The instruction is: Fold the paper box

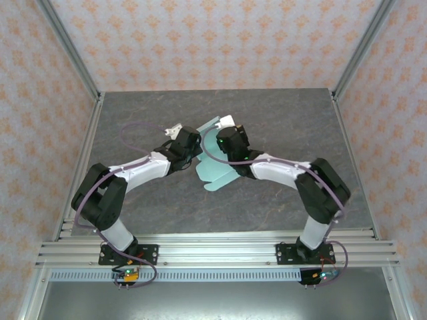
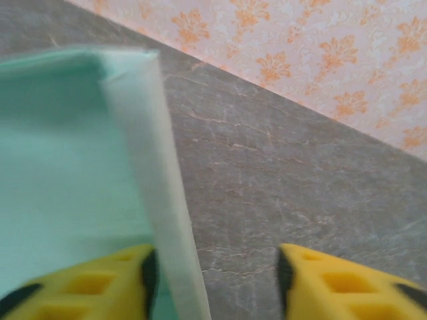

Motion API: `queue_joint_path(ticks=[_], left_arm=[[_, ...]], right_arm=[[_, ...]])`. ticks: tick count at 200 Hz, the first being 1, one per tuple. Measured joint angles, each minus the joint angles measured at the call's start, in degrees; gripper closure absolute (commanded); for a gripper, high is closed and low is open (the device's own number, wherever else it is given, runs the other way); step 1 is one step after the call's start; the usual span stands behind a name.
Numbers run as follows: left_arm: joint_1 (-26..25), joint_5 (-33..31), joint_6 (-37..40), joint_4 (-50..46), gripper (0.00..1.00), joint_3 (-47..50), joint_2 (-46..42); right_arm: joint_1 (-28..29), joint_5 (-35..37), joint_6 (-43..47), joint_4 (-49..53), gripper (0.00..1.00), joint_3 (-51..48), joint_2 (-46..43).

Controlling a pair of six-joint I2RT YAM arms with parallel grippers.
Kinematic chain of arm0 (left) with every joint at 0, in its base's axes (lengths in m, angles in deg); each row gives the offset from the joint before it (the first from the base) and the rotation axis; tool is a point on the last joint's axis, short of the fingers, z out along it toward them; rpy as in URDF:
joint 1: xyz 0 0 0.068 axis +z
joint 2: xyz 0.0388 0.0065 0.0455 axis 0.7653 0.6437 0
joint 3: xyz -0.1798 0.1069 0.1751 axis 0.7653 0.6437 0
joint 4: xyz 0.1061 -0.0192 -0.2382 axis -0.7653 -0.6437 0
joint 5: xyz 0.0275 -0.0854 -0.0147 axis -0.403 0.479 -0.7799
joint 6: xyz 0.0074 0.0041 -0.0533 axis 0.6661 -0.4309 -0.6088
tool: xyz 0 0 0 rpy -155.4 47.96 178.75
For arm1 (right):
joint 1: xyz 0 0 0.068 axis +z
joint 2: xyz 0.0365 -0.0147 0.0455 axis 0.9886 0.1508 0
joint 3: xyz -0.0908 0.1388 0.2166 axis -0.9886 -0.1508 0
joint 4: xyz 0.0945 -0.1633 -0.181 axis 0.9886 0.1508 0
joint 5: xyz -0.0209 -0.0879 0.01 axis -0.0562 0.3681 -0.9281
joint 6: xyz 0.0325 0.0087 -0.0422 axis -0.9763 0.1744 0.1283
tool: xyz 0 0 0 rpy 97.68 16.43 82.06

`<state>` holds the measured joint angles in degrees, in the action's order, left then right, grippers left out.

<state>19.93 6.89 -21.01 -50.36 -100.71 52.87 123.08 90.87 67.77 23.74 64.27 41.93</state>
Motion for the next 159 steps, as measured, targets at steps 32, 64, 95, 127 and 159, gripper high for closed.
queue_joint_path(ticks=[32,64,95,127,159], left_arm=[[0.02,0.09,-3.89,-4.37,1.00,-4.50,2.80],[0.09,-0.04,-9.79,-8.31,1.00,-7.13,4.96],[0.94,1.97,-16.46,-9.20,1.00,-7.15,6.95],[1.66,4.92,-22.03,-8.20,1.00,-6.99,8.90],[1.64,7.67,-25.79,-4.13,1.00,-5.40,9.25]], right_arm=[[-2.91,-8.55,-8.87,6.40,0.26,-3.06,-16.33],[-4.37,-12.76,-25.29,12.90,0.27,-5.14,-31.30],[-2.89,-21.88,-39.23,14.40,0.26,-11.58,-36.20],[-1.29,-25.33,-49.55,18.93,0.23,-16.44,-34.97],[-1.29,-26.64,-54.75,19.74,0.28,-15.34,-30.91]])
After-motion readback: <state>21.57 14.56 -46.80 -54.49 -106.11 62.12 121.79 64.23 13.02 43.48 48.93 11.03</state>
